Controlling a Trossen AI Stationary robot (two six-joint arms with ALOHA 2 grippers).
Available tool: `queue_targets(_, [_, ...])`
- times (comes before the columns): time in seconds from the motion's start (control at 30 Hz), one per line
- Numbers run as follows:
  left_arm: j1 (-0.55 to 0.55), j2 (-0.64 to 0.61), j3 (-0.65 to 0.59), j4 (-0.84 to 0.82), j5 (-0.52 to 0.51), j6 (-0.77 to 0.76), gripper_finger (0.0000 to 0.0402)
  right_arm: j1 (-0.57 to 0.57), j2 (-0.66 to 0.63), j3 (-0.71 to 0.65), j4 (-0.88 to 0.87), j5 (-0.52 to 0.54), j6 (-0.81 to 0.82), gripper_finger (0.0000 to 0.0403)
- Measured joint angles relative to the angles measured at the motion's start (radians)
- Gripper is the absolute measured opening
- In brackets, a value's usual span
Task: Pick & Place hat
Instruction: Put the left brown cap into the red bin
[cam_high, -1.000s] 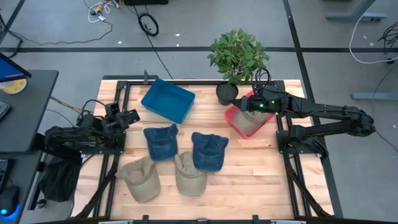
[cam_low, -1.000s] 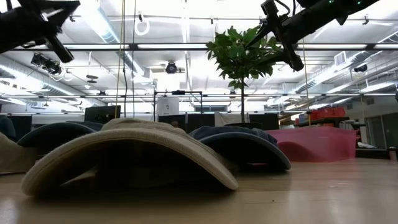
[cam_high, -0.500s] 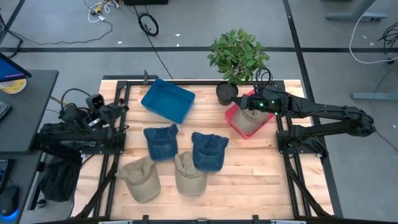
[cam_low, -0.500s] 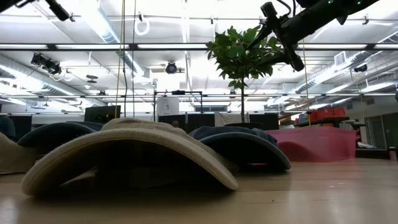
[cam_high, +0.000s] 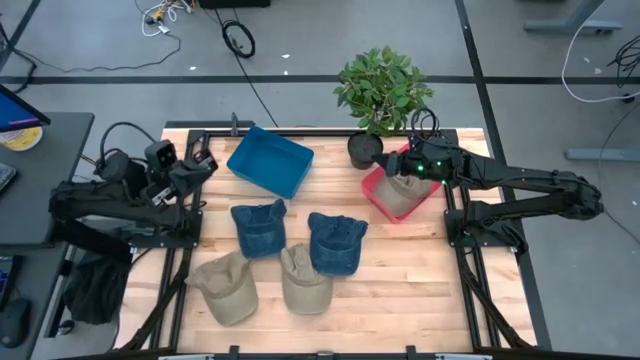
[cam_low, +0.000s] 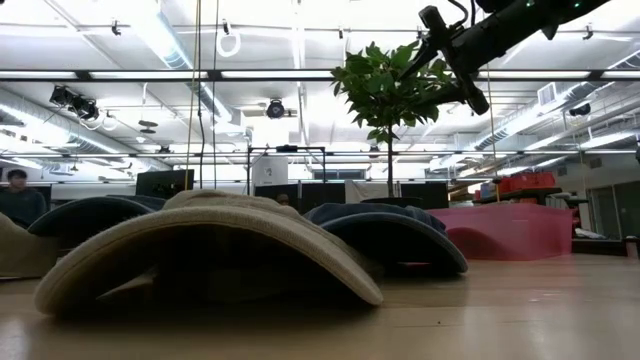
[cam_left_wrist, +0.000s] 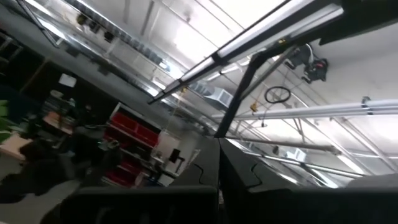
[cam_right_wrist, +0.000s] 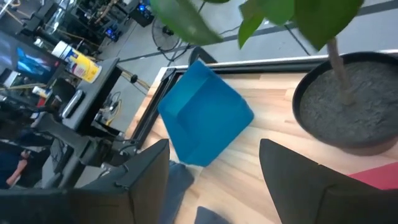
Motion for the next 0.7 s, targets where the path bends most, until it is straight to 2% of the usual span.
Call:
queue_targets(0.27, [-0.116,0.149,0.186,0.002,0.017,-0.004,0.0003,0.000,0.000,0.000,0.008,0.000,-0.021,0.0251])
queue_targets(0.57, [-0.307,0.294,0.445,-0.018,0.038,0.242,0.0003,0.000,0.000,0.000,0.045,-0.006,-0.029,0.0251])
queue_targets(0.7, [-0.371,0.347,0.547,-0.117,0.005,0.284,0.0003,0.000,0.000,0.000,0.045,-0.007,-0.028,0.0251])
